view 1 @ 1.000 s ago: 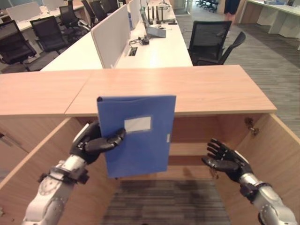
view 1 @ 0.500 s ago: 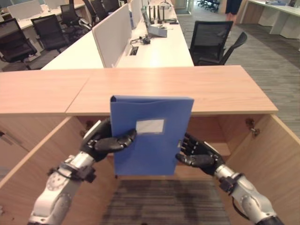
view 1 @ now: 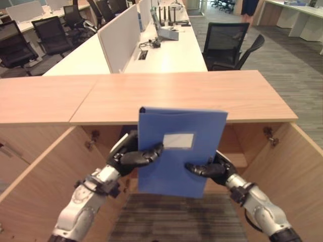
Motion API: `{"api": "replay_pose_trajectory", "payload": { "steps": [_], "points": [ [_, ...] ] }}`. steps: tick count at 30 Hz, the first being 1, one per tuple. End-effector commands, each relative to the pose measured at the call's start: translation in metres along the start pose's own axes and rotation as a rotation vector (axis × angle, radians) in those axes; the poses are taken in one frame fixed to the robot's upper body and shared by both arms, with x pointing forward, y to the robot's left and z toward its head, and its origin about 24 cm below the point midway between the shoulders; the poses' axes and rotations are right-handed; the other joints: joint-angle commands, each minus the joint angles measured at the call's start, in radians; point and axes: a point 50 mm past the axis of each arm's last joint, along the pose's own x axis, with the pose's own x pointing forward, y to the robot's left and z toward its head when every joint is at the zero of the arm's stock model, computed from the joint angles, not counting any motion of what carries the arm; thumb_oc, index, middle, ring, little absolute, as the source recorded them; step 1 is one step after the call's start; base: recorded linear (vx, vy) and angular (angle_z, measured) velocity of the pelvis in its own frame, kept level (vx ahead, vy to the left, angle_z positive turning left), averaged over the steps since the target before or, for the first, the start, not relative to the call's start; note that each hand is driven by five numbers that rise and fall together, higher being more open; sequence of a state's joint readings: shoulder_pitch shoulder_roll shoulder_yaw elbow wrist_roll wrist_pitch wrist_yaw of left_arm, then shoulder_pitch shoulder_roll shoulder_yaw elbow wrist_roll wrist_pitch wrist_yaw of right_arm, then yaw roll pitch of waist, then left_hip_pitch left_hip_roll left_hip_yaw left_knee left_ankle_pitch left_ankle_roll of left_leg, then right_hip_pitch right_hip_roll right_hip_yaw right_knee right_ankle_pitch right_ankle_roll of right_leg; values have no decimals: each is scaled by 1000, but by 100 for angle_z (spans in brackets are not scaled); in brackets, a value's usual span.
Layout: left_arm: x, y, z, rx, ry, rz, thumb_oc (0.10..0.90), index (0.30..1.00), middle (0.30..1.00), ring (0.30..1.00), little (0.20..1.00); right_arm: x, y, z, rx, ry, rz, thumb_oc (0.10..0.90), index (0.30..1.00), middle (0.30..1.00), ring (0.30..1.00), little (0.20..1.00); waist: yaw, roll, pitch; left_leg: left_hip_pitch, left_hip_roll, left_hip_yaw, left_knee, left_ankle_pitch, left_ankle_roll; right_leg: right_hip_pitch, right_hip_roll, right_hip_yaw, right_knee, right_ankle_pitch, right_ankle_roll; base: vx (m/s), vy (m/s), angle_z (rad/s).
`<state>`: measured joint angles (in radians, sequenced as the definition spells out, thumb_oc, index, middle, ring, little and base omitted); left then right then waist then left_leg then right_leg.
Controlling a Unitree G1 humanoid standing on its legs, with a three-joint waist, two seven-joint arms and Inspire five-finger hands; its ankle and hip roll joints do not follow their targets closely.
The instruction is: Put the empty folder in the office cabinet
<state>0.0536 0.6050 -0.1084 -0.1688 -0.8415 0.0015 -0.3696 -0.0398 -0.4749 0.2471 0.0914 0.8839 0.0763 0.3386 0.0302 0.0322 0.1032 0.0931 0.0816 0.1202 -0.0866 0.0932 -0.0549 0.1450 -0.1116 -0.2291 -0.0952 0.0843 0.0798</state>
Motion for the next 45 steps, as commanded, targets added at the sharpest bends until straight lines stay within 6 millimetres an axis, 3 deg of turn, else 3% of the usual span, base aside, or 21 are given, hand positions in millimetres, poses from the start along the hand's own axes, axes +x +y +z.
{"api": "replay_pose_trajectory", "payload": {
  "steps": [1, 10, 11, 13, 14, 30, 31, 32, 34, 37, 41, 42, 44, 45],
  "points": [
    [38, -36, 44, 5, -238, -267, 400, 300, 300, 300, 300, 44, 45, 63, -35, -319, 238, 800, 900, 900, 900, 900, -10, -21, -21, 77, -38, -36, -1, -150, -10, 57, 19, 35, 8, -157, 25, 0, 0, 0],
    [42, -46, 42, -19, -234, -316, 400, 300, 300, 300, 300, 49, 61, 55, -7, -294, 317, 800, 900, 900, 900, 900, -12, -25, -21, 79, -39, -36, -1, -152, -8, 58, 19, 37, 8, -155, 25, 0, 0, 0],
    [43, -47, 41, -25, -234, -320, 400, 300, 300, 300, 300, 49, 64, 51, -7, -270, 333, 590, 585, 585, 585, 585, -12, -25, -22, 79, -39, -35, -1, -152, -8, 58, 19, 38, 8, -155, 25, 0, 0, 0],
    [43, -47, 41, -25, -234, -320, 400, 300, 300, 300, 300, 49, 64, 51, -7, -270, 333, 442, 364, 364, 364, 364, -12, -25, -22, 79, -39, -35, -1, -152, -8, 58, 19, 38, 8, -155, 25, 0, 0, 0],
    [43, -48, 41, -32, -240, -320, 400, 300, 300, 300, 300, 50, 66, 47, 0, -255, 344, 400, 300, 300, 300, 300, -12, -26, -22, 80, -39, -35, -1, -152, -8, 57, 18, 40, 8, -154, 25, 0, 0, 0],
    [39, -40, 39, -36, -285, -237, 402, 302, 302, 302, 302, 45, 67, 47, -63, -231, 359, 400, 300, 300, 300, 300, -10, -33, -26, 79, -40, -37, -1, -151, -7, 55, 20, 41, 8, -153, 24, 0, 0, 0],
    [37, -38, 39, -31, -288, -221, 573, 559, 559, 559, 559, 44, 65, 47, -78, -226, 354, 400, 300, 300, 300, 300, -9, -34, -27, 79, -40, -38, -1, -152, -8, 55, 20, 40, 9, -153, 24, 0, 0, 0],
    [35, -33, 37, -25, -292, -183, 800, 900, 900, 900, 900, 41, 59, 51, -108, -230, 328, 400, 300, 300, 300, 300, -7, -34, -27, 78, -40, -39, -1, -151, -8, 55, 20, 38, 8, -154, 24, 0, 0, 0],
    [30, -26, 36, -1, -297, -128, 800, 900, 900, 900, 900, 37, 54, 51, -113, -233, 300, 400, 300, 300, 300, 300, -6, -35, -27, 77, -40, -39, -1, -151, -8, 53, 22, 37, 9, -154, 24, 0, 0, 0],
    [12, 0, 32, 152, -237, 32, 800, 900, 900, 900, 900, 19, 33, 59, -209, -224, 214, 400, 300, 300, 300, 300, -1, -38, -26, 74, -39, -42, -1, -150, -9, 51, 22, 33, 9, -154, 24, 8, -5, 1],
    [-23, 35, 6, 187, -66, 204, 800, 900, 900, 900, 900, -3, 13, 66, -317, -198, 128, 400, 300, 300, 300, 300, 4, -35, -23, 65, -38, -42, -1, -148, -11, 44, 22, 28, 9, -152, 27, 4, -4, 2],
    [-50, 52, -16, 186, 49, 325, 800, 900, 900, 900, 900, -14, 4, 68, -344, -192, 81, 400, 300, 300, 300, 300, 5, -33, -21, 61, -38, -43, -1, -147, -11, 39, 22, 26, 9, -151, 27, 0, 0, 0],
    [-59, 57, -26, 172, 93, 369, 800, 900, 900, 900, 900, -16, 2, 67, -341, -188, 66, 400, 300, 300, 300, 300, 5, -32, -20, 59, -38, -42, -1, -147, -11, 37, 22, 26, 8, -151, 28, 0, 0, 0],
    [-76, 66, -47, 171, 203, 455, 800, 900, 900, 900, 900, -17, -2, 62, -326, -177, 46, 400, 300, 300, 300, 300, 5, -29, -18, 56, -38, -41, -1, -145, -12, 34, 23, 24, 8, -150, 28, 0, 0, 0]
  ]
}}
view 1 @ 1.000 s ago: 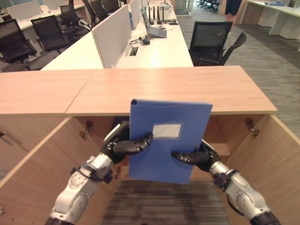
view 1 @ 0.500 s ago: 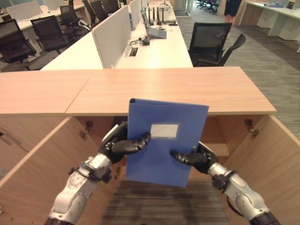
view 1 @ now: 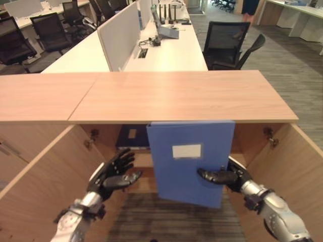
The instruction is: Put the empty folder in the office cabinet
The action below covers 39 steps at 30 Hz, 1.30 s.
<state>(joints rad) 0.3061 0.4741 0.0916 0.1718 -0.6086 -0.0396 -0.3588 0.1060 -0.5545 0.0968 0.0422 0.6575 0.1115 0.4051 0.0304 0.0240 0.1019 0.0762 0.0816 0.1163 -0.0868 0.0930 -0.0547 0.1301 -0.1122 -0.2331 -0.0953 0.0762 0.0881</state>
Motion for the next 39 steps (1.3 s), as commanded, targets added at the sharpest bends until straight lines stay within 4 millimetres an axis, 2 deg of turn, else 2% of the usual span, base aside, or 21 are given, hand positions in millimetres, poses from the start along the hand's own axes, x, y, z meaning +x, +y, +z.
{"api": "replay_pose_trajectory", "payload": {
  "steps": [1, 3, 4, 6, 7, 8, 9, 11, 13, 14, 15, 18, 22, 24, 27, 28, 32, 33, 34, 38, 39],
  "points": [
    [18, 16, 18, 227, -26, 79, 800, 900, 900, 900, 900, 20, 16, 60, -52, -303, 113, 400, 300, 300, 300, 300, 5, -19, -13, 69, -36, -36, 0, -144, -12, 45, 24, 29, 8, -142, 21, 0, 0, 0],
    [14, 22, -4, 263, 82, 108, 800, 900, 900, 900, 900, 20, 18, 53, -30, -289, 114, 400, 300, 300, 300, 300, 4, -15, -11, 67, -36, -35, 0, -143, -12, 42, 24, 29, 9, -142, 20, -3, -1, -2],
    [9, 22, -35, 290, 229, 106, 800, 900, 900, 900, 900, 23, 21, 34, 29, -234, 123, 400, 300, 300, 300, 300, 2, -12, -5, 63, -36, -38, 0, -140, -13, 39, 24, 27, 11, -141, 20, 0, 0, 0],
    [4, 20, -56, 318, 327, 89, 800, 900, 900, 900, 900, 24, 22, 18, 47, -174, 110, 400, 300, 300, 300, 300, 1, -10, 0, 61, -36, -40, 0, -137, -13, 37, 25, 27, 13, -141, 20, -10, 2, 4],
    [-3, 13, -86, 326, 458, 78, 800, 900, 900, 900, 900, 23, 18, -7, 50, -78, 54, 400, 300, 300, 300, 300, -1, -8, 3, 55, -36, -41, 0, -136, -13, 32, 24, 23, 14, -141, 19, -22, -2, 11],
    [-7, 10, -100, 321, 517, 92, 800, 900, 900, 900, 900, 25, 17, -17, 60, -47, 26, 400, 300, 300, 300, 300, -1, -9, 3, 53, -35, -41, 0, -135, -12, 31, 24, 22, 14, -141, 19, -15, -1, 11],
    [-6, 10, -100, 322, 516, 92, 800, 900, 900, 900, 900, 25, 17, -17, 59, -48, 26, 400, 300, 300, 300, 300, -1, -8, 4, 53, -35, -41, 0, -135, -13, 30, 24, 22, 14, -141, 19, 0, -13, 10],
    [-14, -6, -137, 348, 672, 136, 800, 900, 900, 900, 900, 31, 22, -56, 167, 53, -83, 400, 300, 300, 300, 300, 1, -11, 5, 49, -36, -46, 0, -132, -14, 29, 26, 17, 15, -143, 17, 12, -21, 6],
    [-24, -13, -157, 344, 767, 179, 800, 900, 900, 900, 900, 36, 28, -78, 283, 97, -150, 400, 300, 300, 300, 300, 5, -13, 7, 47, -37, -50, 0, -129, -15, 28, 28, 12, 16, -146, 15, 14, -19, 4],
    [-23, -13, -156, 345, 766, 179, 800, 900, 900, 900, 900, 36, 28, -78, 283, 96, -149, 400, 300, 300, 300, 300, 4, -13, 8, 47, -37, -50, 0, -130, -15, 28, 28, 11, 16, -146, 15, 15, -16, 3],
    [-27, -17, -164, 358, 807, 189, 800, 900, 900, 900, 900, 41, 31, -92, 390, 115, -219, 400, 300, 300, 300, 300, 9, -14, 11, 45, -37, -56, 0, -128, -15, 28, 29, 6, 16, -147, 13, 10, -11, 4],
    [-29, -19, -167, 420, 825, 169, 800, 900, 900, 900, 900, 51, 31, -101, 604, 93, -337, 400, 300, 300, 300, 300, 30, -10, 24, 36, -39, -71, 0, -125, -16, 23, 31, -6, 20, -151, 11, 11, -20, 10],
    [-31, -17, -167, 437, 833, 187, 800, 900, 900, 900, 900, 65, 13, -78, 792, -81, -466, 400, 300, 300, 300, 300, 54, -3, 42, 13, -39, -87, 0, -115, -18, 12, 33, -22, 18, -154, 11, -10, -14, 27],
    [-33, -14, -167, 483, 847, 182, 800, 900, 900, 900, 900, 79, -9, -43, 886, -260, -559, 400, 300, 300, 300, 300, 77, 6, 53, -11, -40, -99, 0, -108, -20, -5, 35, -35, 17, -156, 10, -15, -12, 15],
    [-35, -11, -167, 542, 866, 159, 800, 900, 900, 900, 900, 86, -42, 2, 946, -442, -659, 400, 300, 300, 300, 300, 105, 17, 61, -35, -41, -114, 0, -102, -20, -22, 36, -46, 18, -160, 10, -14, -10, 19],
    [-34, -9, -166, 561, 864, 150, 800, 900, 900, 900, 900, 86, -61, 33, 979, -552, -702, 400, 300, 300, 300, 300, 121, 25, 70, -51, -41, -121, 0, -97, -20, -35, 36, -51, 19, -161, 9, -16, 4, 16],
    [-28, -8, -159, 600, 835, 130, 800, 900, 900, 900, 900, 80, -91, 88, 1052, -729, -777, 400, 300, 300, 300, 300, 146, 49, 80, -80, -47, -136, 2, -91, -20, -62, 34, -59, 27, -166, 8, -16, 21, 16],
    [-24, -8, -156, 616, 815, 110, 800, 900, 900, 900, 900, 73, -104, 114, 1070, -804, -804, 400, 300, 300, 300, 300, 159, 63, 88, -95, -49, -143, 6, -88, -20, -79, 30, -64, 38, -170, 8, -10, 23, 3],
    [-23, -9, -156, 616, 811, 107, 800, 900, 900, 900, 900, 72, -106, 116, 1070, -809, -804, 400, 300, 300, 300, 300, 162, 65, 89, -98, -49, -143, 6, -88, -19, -83, 30, -65, 41, -172, 8, 0, 0, 0],
    [-14, -7, -146, 636, 763, 88, 800, 900, 900, 900, 900, 49, -130, 165, 1080, -924, -851, 400, 300, 300, 300, 300, 192, 89, 108, -149, -50, -151, 40, -88, -17, -131, 17, -73, 82, -187, 6, -18, 20, 10],
    [-14, -7, -146, 636, 761, 87, 800, 900, 900, 900, 900, 49, -130, 166, 1079, -926, -851, 400, 300, 300, 300, 300, 193, 90, 107, -152, -50, -151, 43, -89, -17, -134, 16, -73, 84, -188, 6, -24, 19, 6]
  ]
}}
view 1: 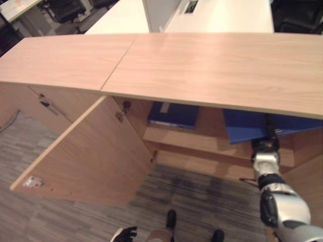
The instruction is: Put the empty folder in the office cabinet
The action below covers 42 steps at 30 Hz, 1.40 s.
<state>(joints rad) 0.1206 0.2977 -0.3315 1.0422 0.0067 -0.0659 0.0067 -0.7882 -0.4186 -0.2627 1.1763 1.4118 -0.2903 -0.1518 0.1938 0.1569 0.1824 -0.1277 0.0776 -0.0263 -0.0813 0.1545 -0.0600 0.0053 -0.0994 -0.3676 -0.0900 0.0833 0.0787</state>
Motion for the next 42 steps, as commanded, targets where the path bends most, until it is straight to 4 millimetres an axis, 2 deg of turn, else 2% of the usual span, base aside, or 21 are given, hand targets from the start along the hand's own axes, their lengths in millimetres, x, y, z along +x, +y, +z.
{"api": "replay_pose_trajectory", "payload": {
  "steps": [1, 4, 7, 13, 14, 16, 18, 19, 20, 25, 29, 30, 34, 42],
  "points": [
    [2, 38, 26, 97, -94, 72, 800, 900, 900, 900, 900, 3, 84, 62, 129, -179, 189, 400, 300, 300, 300, 300, 43, -30, 34, 24, -47, -12, 61, -156, -11, -35, -7, 51, 110, -205, 15, -8, 18, 7],
    [1, 44, 33, 128, -127, 77, 800, 900, 900, 900, 900, 2, 101, 84, 133, -217, 187, 400, 300, 300, 300, 300, 59, -10, 41, -17, -51, -16, 100, -172, -15, -86, -23, 45, 170, -236, 13, 13, 22, 14],
    [-1, 44, 42, 169, -175, 58, 800, 900, 900, 900, 900, -6, 134, 99, 149, -242, 244, 400, 300, 300, 300, 300, 77, 22, 46, -68, -56, -14, 134, -179, -16, -159, -46, 50, 237, -256, 15, 18, 57, 8],
    [-3, 40, 45, 194, -207, 27, 800, 900, 900, 900, 900, -20, 173, 120, 159, -285, 329, 400, 300, 300, 300, 300, 98, 71, 52, -123, -65, -14, 140, -171, -19, -242, -69, 61, 304, -279, 18, 26, 33, 4],
    [-3, 39, 46, 194, -208, 26, 800, 900, 900, 900, 900, -20, 173, 120, 158, -285, 330, 400, 300, 300, 300, 300, 98, 71, 51, -125, -65, -13, 141, -172, -19, -244, -69, 62, 306, -280, 18, -3, 42, 5],
    [-3, 40, 53, 240, -236, 17, 800, 900, 900, 900, 900, -33, 198, 136, 197, -329, 404, 400, 300, 300, 300, 300, 109, 104, 67, -171, -72, -22, 154, -162, -23, -318, -88, 60, 374, -293, 17, -37, 59, 7],
    [-3, 40, 55, 260, -243, 18, 800, 900, 900, 900, 900, -41, 211, 146, 194, -360, 438, 400, 300, 300, 300, 300, 115, 115, 67, -202, -76, -25, 164, -161, -26, -364, -99, 63, 410, -303, 14, 9, 41, 12],
    [-3, 42, 58, 266, -251, 24, 800, 900, 900, 900, 900, -43, 214, 147, 194, -364, 446, 400, 300, 300, 300, 300, 116, 115, 63, -214, -83, -36, 174, -179, -30, -379, -99, 80, 431, -333, 16, -24, 40, 22],
    [-3, 44, 61, 267, -262, 30, 800, 900, 900, 900, 900, -46, 218, 151, 188, -376, 448, 400, 300, 300, 300, 300, 121, 126, 73, -246, -87, -30, 194, -167, -28, -422, -109, 68, 466, -320, 14, -16, 31, 26],
    [-4, 46, 68, 271, -287, 43, 800, 900, 900, 900, 900, -59, 238, 159, 107, -416, 484, 400, 300, 300, 300, 300, 124, 135, 90, -349, -113, -37, 290, -216, -25, -548, -132, 113, 613, -383, 16, 10, 2, 20],
    [-4, 46, 70, 250, -294, 38, 800, 900, 900, 900, 900, -60, 240, 162, 82, -423, 481, 400, 300, 300, 300, 300, 123, 133, 98, -393, -120, -42, 341, -236, -24, -584, -140, 123, 652, -403, 13, -29, -23, 10],
    [-4, 45, 73, 273, -306, 30, 800, 900, 900, 900, 900, -62, 244, 164, 75, -429, 491, 400, 300, 300, 300, 300, 116, 134, 105, -429, -126, -43, 391, -258, -20, -619, -148, 134, 706, -415, 12, -22, 6, 11],
    [-5, 46, 77, 284, -322, 31, 800, 900, 900, 900, 900, -61, 242, 163, 72, -424, 476, 400, 300, 300, 300, 300, 111, 130, 115, -480, -128, -41, 456, -285, -13, -659, -154, 145, 759, -433, 12, -5, 1, 3],
    [-9, 51, 78, 255, -340, 40, 800, 900, 900, 900, 900, -59, 238, 166, 75, -432, 455, 400, 300, 300, 300, 300, 110, 143, 117, -497, -137, -39, 473, -301, -11, -685, -162, 153, 794, -445, 19, 0, 0, 0]
  ]
}}
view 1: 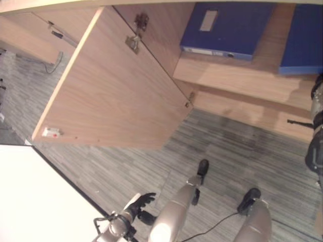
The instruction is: Put the empty folder in the office cabinet
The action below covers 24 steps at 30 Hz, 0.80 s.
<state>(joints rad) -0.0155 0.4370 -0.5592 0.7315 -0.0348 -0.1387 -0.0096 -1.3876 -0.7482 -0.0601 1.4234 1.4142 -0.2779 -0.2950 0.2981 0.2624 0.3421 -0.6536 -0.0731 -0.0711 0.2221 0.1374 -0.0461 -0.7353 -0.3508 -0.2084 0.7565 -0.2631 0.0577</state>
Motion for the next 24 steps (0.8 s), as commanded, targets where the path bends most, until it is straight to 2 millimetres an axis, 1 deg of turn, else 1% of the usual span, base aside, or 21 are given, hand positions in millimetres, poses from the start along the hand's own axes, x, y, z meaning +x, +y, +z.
{"api": "replay_pose_trajectory", "payload": {
  "steps": [1, 2, 3, 4, 6, 7, 8, 10, 11, 13, 14, 18, 19, 20, 22, 23, 24],
  "points": [
    [-19, 26, -34, 27, 115, 65, 800, 900, 900, 900, 900, -12, 64, 56, 8, -186, 263, 400, 300, 300, 300, 300, 5, 40, -42, 28, 13, 5, 170, -284, -25, 55, 89, -5, -52, -100, 41, 0, 0, 0],
    [-20, 26, -36, 24, 125, 67, 800, 900, 900, 900, 900, -12, 64, 59, 6, -195, 257, 400, 300, 300, 300, 300, 4, 44, -43, 28, 12, 5, 172, -284, -26, 53, 87, -4, -46, -102, 41, 0, 0, 0],
    [-20, 25, -37, 24, 128, 65, 800, 900, 900, 900, 900, -12, 64, 59, -4, -198, 256, 529, 493, 493, 493, 493, 2, 46, -44, 31, 11, 5, 169, -284, -26, 52, 86, -3, -44, -104, 42, 0, 0, 0],
    [-21, 23, -38, 29, 131, 57, 800, 900, 900, 900, 900, -11, 61, 61, -21, -206, 236, 800, 900, 900, 900, 900, -1, 47, -46, 37, 11, 5, 161, -283, -28, 54, 86, -2, -46, -104, 43, 0, 0, 0],
    [-22, 21, -39, 31, 134, 50, 800, 900, 900, 900, 900, -10, 61, 67, -53, -223, 205, 800, 900, 900, 900, 900, -3, 47, -48, 47, 11, 4, 148, -278, -30, 59, 86, -3, -51, -103, 44, 0, 0, 0],
    [-22, 21, -41, 32, 139, 52, 800, 900, 900, 900, 900, -9, 59, 72, -93, -232, 160, 800, 900, 900, 900, 900, -7, 46, -53, 59, 11, 2, 134, -277, -31, 62, 87, -2, -53, -100, 45, 0, 0, 0],
    [-22, 20, -40, 32, 137, 51, 800, 900, 900, 900, 900, -9, 61, 73, -99, -233, 157, 800, 900, 900, 900, 900, -6, 48, -51, 63, 10, 2, 128, -274, -31, 65, 86, -2, -54, -100, 46, 0, 0, 0],
    [-23, 20, -41, 42, 143, 53, 800, 900, 900, 900, 900, -7, 55, 75, -159, -229, 94, 800, 900, 900, 900, 900, -8, 40, -59, 79, 12, -2, 111, -272, -30, 72, 89, -2, -60, -99, 44, 0, 0, 0],
    [-22, 20, -41, 52, 143, 56, 800, 900, 900, 900, 900, -8, 57, 78, -187, -229, 71, 800, 900, 900, 900, 900, -9, 41, -58, 95, 13, -3, 91, -267, -31, 85, 92, -4, -73, -97, 43, 27, -9, 3],
    [-24, 22, -43, 74, 151, 66, 800, 900, 900, 900, 900, -7, 56, 82, -234, -227, 18, 800, 900, 900, 900, 900, -13, 32, -69, 128, 12, -7, 59, -262, -33, 108, 99, -8, -96, -97, 41, 36, -11, 0],
    [-24, 21, -43, 76, 151, 66, 800, 900, 900, 900, 900, -7, 57, 83, -236, -227, 16, 800, 900, 900, 900, 900, -13, 33, -67, 133, 13, -8, 54, -260, -33, 113, 99, -9, -100, -96, 41, 40, -12, -4],
    [-26, 23, -47, 89, 163, 76, 800, 900, 900, 900, 900, -7, 55, 91, -304, -233, -22, 800, 900, 900, 900, 900, -15, 23, -81, 187, 16, -20, -4, -243, -39, 159, 103, -22, -144, -85, 42, 36, -12, -1],
    [-26, 22, -47, 93, 162, 72, 800, 900, 900, 900, 900, -7, 56, 93, -322, -225, -22, 800, 900, 900, 900, 900, -16, 22, -82, 209, 19, -26, -29, -232, -41, 179, 106, -28, -163, -79, 41, 59, -14, 10],
    [-27, 21, -49, 96, 169, 64, 800, 900, 900, 900, 900, -7, 56, 95, -368, -223, -26, 800, 900, 900, 900, 900, -14, 13, -94, 234, 22, -30, -57, -223, -42, 206, 107, -34, -191, -74, 41, 63, -13, 7],
    [-28, 15, -52, 83, 182, 48, 800, 900, 900, 900, 900, -5, 50, 102, -400, -227, -41, 800, 900, 900, 900, 900, -12, 10, -108, 282, 34, -40, -108, -203, -46, 251, 112, -51, -236, -59, 40, 11, -16, -1],
    [-28, 15, -53, 77, 189, 50, 800, 900, 900, 900, 900, -4, 45, 105, -417, -228, -51, 800, 900, 900, 900, 900, -7, 12, -108, 297, 42, -39, -135, -168, -48, 273, 113, -79, -269, -22, 35, -55, -20, 0],
    [-29, 15, -54, 74, 196, 49, 800, 900, 900, 900, 900, -3, 43, 106, -426, -226, -56, 800, 900, 900, 900, 900, -8, 9, -109, 313, 47, -42, -152, -162, -51, 293, 115, -83, -293, -17, 35, 18, -61, -1]
  ]
}}
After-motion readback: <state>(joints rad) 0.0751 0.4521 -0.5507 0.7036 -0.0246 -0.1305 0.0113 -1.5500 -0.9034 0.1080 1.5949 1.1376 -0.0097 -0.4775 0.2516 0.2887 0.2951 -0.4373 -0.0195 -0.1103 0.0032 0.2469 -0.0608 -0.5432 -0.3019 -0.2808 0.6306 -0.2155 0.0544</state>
